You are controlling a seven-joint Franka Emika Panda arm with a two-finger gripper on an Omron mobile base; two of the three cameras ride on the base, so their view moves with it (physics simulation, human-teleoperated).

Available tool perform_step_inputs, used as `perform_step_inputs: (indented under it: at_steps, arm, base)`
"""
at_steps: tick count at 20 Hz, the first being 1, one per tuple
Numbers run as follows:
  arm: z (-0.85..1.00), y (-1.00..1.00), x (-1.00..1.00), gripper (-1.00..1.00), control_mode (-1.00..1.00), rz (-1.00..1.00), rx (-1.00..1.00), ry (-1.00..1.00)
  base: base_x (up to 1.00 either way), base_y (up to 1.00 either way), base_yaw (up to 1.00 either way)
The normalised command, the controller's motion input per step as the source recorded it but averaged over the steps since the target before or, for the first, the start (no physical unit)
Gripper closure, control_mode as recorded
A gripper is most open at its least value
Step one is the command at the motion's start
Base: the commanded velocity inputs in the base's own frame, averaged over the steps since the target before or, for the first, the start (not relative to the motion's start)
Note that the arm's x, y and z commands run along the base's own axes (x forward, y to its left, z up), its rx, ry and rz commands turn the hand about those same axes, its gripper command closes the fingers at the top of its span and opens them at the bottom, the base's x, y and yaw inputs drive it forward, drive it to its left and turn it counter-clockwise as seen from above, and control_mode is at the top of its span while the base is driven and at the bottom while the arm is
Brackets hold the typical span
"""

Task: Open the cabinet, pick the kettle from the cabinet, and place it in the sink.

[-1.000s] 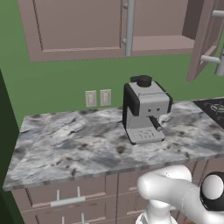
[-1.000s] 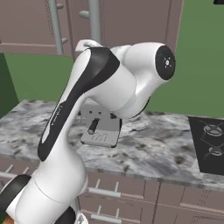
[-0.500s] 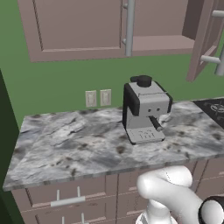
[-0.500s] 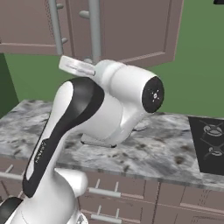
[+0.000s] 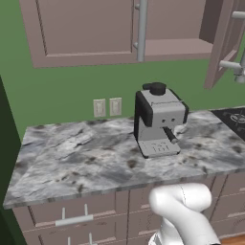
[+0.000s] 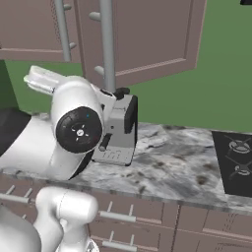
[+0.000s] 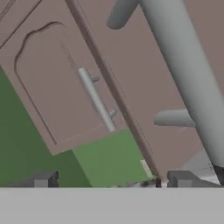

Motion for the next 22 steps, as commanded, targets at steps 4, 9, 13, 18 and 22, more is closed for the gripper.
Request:
perform_step_inputs:
  at_steps: [4, 9, 13, 18, 22]
  arm:
    - [0.00, 0.45, -0.18, -1.00, -1.00, -0.30, 0.00, 0.01]
    - [-0.03, 0.35, -0.27, -1.00, -1.00, -0.17, 0.02, 0.08]
    - [-0.02, 0.33, -0.29, -1.00, -1.00, -0.23, 0.13, 0.06]
    - [0.03, 0.35, -0.10, -1.00, -1.00, -0.34, 0.27, 0.17]
    - [0.02, 0.26, -0.01, -1.00, -1.00, -0.47, 0.34, 0.11]
  base:
    - [0.00, 0.00, 0.00]
    - [0.00, 0.00, 0.00]
    - [0.00, 0.00, 0.00]
    - [0.00, 0.00, 0.00]
    - [0.00, 0.00, 0.00]
